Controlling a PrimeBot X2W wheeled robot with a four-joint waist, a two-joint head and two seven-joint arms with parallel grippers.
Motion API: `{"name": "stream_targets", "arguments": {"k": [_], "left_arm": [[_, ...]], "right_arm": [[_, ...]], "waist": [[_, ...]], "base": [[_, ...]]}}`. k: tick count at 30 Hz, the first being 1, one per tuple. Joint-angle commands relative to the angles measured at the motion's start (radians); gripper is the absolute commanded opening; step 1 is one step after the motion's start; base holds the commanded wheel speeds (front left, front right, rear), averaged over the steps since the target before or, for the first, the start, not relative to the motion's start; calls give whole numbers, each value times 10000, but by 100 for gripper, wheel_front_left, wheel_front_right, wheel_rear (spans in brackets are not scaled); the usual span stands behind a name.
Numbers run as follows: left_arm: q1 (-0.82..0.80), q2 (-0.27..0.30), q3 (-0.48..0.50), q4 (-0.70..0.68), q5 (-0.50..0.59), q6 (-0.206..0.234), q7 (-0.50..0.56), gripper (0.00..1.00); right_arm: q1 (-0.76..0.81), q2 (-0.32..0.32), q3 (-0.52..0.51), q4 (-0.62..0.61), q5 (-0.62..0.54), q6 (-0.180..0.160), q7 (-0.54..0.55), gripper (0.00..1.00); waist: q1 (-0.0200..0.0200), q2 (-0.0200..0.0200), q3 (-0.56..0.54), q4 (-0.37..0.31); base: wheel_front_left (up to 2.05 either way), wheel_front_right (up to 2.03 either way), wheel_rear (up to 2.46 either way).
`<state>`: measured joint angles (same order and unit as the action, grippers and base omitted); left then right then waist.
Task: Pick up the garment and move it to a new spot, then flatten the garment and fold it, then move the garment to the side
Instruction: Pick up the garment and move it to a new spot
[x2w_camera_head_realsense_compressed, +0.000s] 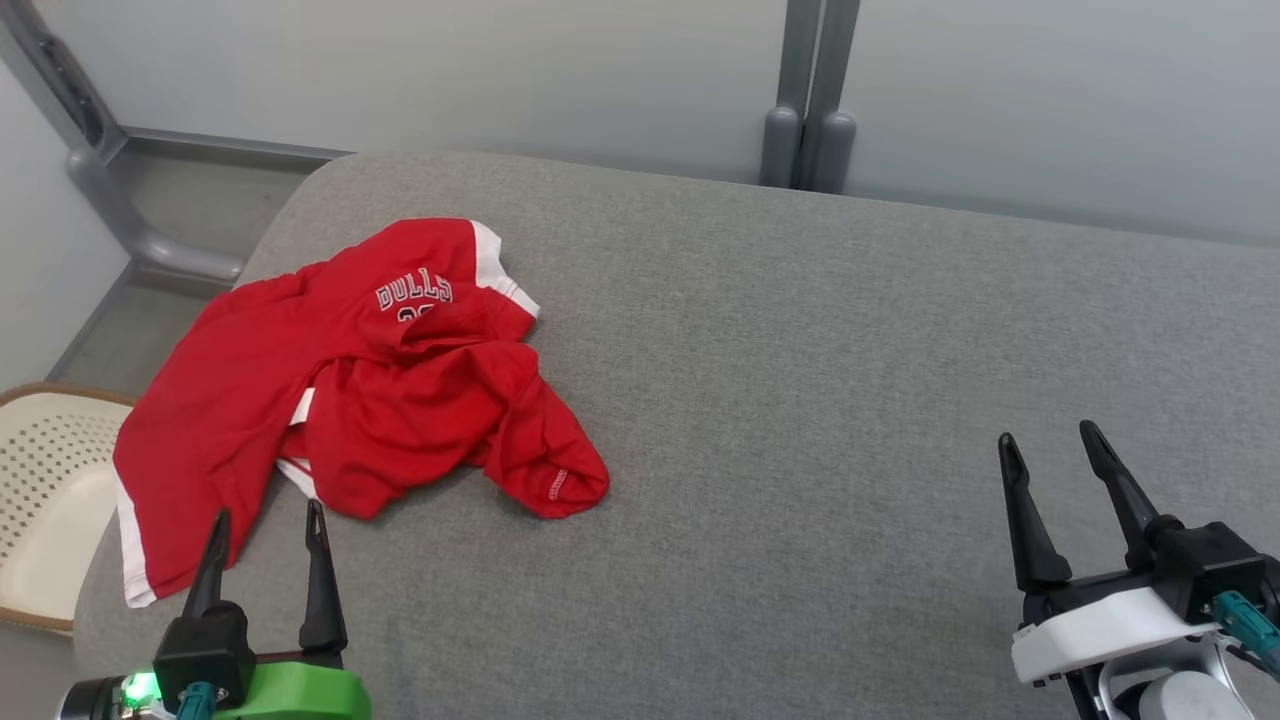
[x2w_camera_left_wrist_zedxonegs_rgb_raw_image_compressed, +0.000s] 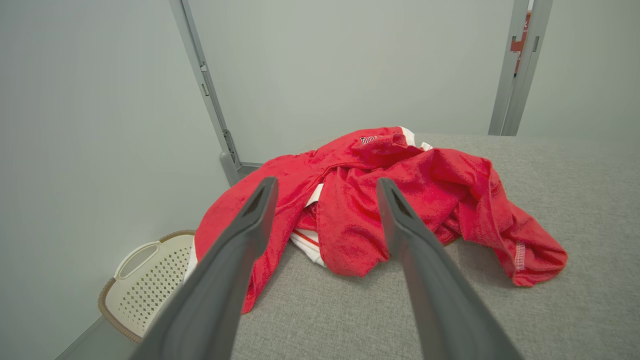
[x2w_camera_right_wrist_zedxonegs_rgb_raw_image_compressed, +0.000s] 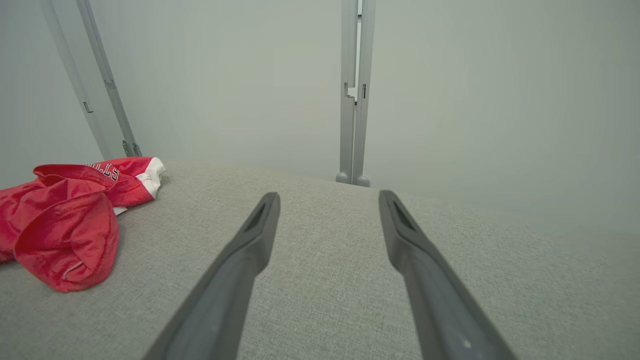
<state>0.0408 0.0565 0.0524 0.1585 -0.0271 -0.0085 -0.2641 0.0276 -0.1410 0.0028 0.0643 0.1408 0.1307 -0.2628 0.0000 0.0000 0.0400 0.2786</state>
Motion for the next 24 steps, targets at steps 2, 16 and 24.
{"name": "stream_targets", "arguments": {"k": [2, 16, 24], "left_arm": [[-166, -4, -42, -80, -62, -49, -7, 100], [-3283, 178, -745, 1674, -456, -942, 189, 100], [-6308, 792, -1579, 3419, -1395, -1204, 2493, 100]], "right_arm": [[-142, -100, 61, -6, 113, 1, -31, 100], [-1286, -887, 553, -482, 212, 1, -31, 100], [-2449, -1141, 1159, -582, 348, 1, -31, 100]], "waist": [[0, 0, 290, 424], [0, 0, 2277, -28], [0, 0, 3605, -725]], "base": [[0, 0, 0], [0, 0, 0], [0, 0, 0]]}}
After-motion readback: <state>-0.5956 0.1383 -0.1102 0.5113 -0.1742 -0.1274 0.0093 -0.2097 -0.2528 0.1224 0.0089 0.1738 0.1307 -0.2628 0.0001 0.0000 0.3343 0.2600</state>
